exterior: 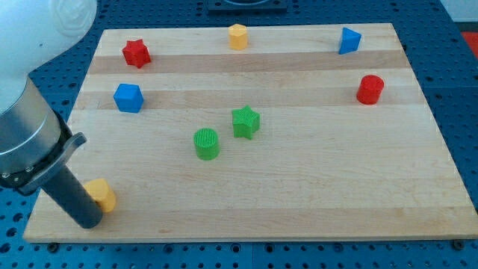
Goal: Slide the green circle towards the bottom right corner
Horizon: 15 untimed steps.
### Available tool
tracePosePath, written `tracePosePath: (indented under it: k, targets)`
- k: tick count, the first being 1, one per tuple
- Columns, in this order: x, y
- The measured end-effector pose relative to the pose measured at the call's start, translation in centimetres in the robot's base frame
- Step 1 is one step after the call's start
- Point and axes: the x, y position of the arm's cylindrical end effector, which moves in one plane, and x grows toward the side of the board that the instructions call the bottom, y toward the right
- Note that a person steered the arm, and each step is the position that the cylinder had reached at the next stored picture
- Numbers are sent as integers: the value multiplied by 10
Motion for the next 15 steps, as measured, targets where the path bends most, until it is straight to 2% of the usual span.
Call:
tracePosePath:
  k: [2, 3, 4, 6, 7, 9, 10, 13, 15]
  targets:
    - [4, 7]
    - [6, 60]
    - [-12, 108]
    - [-26, 109]
    - [-88, 96]
    - [-153, 90]
    - [-145, 118]
    - [-71, 177]
    - [-60, 222]
